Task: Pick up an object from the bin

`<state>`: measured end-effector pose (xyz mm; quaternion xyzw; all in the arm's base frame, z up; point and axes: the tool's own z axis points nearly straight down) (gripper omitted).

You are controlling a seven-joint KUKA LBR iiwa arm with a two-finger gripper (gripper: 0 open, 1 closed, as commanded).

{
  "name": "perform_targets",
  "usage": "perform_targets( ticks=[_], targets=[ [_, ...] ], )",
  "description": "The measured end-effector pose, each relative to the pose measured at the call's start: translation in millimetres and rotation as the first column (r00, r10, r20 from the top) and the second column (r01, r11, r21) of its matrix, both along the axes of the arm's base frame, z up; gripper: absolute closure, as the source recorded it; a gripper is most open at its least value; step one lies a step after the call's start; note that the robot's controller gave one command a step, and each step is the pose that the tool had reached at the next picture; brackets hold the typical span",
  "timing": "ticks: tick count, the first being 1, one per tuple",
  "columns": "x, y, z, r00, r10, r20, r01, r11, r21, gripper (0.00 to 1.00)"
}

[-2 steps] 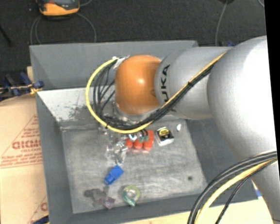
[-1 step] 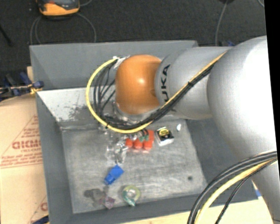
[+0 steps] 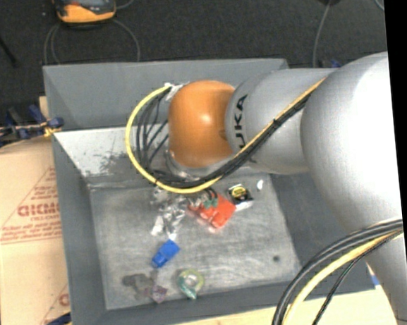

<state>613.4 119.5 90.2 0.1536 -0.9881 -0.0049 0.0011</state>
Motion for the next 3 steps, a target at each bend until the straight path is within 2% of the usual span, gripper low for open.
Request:
perform_targets(
  ticks=[1,2,3],
  targets=[
    [-17.9,13.2,50.8,1.000,-0.010,0.012,0.010,1.000,-0.005,1.00],
    [22.2,-21.5,24.7,0.987,0.159,0.012,-0.159,0.987,-0.010,1.00],
    [26.0,0.2,-12.5,0.852,0.523,0.012,-0.523,0.852,-0.015,1.00]
  ],
)
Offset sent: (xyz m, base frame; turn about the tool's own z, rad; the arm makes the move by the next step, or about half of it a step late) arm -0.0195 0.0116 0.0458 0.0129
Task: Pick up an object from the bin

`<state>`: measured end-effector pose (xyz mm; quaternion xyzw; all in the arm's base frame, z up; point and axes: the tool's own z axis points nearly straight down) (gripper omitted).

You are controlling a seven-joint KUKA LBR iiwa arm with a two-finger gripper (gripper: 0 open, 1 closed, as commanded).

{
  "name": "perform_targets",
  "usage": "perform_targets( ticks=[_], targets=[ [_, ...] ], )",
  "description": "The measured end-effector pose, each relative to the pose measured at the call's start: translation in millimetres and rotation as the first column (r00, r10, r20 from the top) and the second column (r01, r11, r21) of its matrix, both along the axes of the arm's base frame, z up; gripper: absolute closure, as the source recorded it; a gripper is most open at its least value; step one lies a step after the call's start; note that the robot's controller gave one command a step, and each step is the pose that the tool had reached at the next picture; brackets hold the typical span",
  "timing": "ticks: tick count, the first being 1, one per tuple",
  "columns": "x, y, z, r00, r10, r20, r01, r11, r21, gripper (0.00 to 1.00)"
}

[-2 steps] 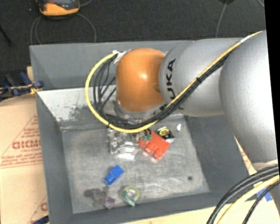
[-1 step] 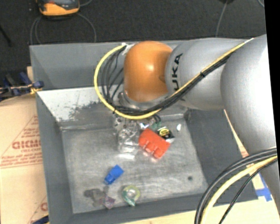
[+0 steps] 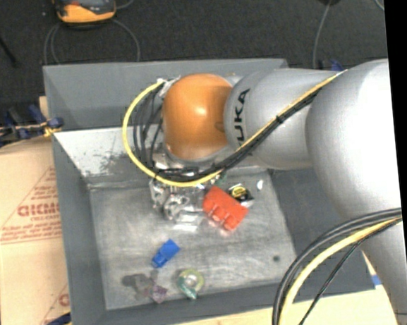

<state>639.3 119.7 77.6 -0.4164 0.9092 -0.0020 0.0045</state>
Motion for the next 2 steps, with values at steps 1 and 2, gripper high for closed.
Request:
perform_targets(
  ticks=[1,2],
  targets=[
    [2.6,-0.8,85.9,1.000,-0.027,0.004,0.027,1.000,0.002,1.00],
    [-21.0,6.8,71.6,0.969,-0.248,-0.009,0.248,0.969,0.004,1.00]
  ],
)
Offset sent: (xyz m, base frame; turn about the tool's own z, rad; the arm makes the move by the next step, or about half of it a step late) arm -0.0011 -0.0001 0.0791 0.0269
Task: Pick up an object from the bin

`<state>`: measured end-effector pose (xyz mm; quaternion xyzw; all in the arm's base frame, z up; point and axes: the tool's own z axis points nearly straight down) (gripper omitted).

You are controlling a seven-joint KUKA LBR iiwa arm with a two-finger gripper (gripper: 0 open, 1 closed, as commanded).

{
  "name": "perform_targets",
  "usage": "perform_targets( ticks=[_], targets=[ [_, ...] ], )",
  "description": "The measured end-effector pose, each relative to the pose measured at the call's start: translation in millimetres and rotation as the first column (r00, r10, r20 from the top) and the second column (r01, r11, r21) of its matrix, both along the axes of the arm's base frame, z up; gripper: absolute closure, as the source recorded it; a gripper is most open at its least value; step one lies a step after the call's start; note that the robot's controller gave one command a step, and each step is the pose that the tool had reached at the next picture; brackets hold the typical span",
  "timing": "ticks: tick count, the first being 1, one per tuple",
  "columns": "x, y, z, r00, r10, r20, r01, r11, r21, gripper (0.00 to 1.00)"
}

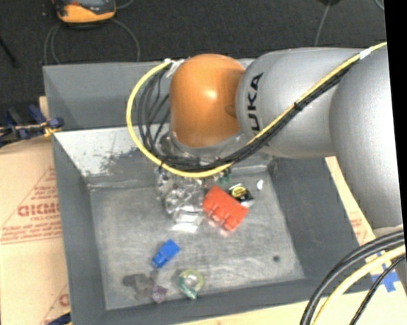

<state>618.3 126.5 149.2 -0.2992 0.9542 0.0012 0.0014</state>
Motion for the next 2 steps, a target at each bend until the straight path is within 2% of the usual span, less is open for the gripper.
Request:
perform_targets(
  ticks=[1,2],
  targets=[
    [-8.6,-7.2,-35.9,1.000,0.030,-0.002,-0.030,1.000,0.000,1.00],
    [-7.4,-6.8,-33.5,1.000,0.028,0.002,-0.028,1.000,0.001,0.00]
  ],
)
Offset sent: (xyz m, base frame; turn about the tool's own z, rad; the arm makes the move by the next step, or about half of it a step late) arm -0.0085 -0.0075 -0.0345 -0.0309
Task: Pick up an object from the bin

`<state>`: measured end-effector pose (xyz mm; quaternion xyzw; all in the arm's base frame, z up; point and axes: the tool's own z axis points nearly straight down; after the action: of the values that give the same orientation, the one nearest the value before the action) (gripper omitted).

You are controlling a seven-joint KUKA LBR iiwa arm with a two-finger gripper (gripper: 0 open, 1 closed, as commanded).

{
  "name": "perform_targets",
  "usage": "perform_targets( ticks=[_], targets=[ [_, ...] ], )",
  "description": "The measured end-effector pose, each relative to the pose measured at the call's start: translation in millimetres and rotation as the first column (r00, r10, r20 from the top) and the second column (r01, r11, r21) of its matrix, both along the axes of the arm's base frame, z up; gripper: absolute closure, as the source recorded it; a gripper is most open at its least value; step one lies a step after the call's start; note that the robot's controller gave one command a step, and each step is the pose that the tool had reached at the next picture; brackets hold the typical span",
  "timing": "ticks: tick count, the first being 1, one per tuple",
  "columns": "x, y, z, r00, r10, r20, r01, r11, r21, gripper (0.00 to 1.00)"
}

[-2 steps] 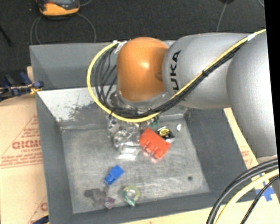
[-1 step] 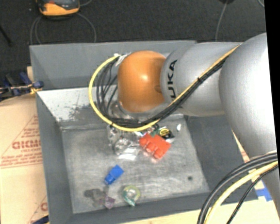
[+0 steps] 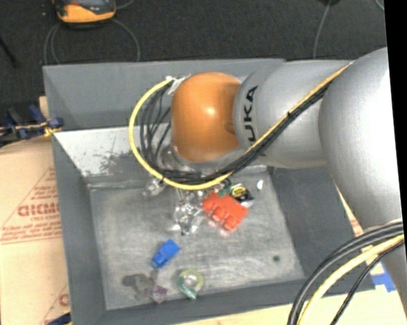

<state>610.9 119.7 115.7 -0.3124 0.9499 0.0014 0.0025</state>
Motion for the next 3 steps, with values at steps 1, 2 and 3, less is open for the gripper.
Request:
perform_targets(
  ticks=[1,2,3],
  targets=[
    [-65.3,-92.9,-13.1,0.992,0.125,-0.003,-0.125,0.992,-0.006,0.00],
    [-55.4,-68.1,94.6,0.987,0.159,0.009,-0.159,0.987,-0.005,0.00],
    [-129.3,-42.2,2.8,0.965,0.261,-0.013,-0.261,0.965,0.000,0.00]
  ],
)
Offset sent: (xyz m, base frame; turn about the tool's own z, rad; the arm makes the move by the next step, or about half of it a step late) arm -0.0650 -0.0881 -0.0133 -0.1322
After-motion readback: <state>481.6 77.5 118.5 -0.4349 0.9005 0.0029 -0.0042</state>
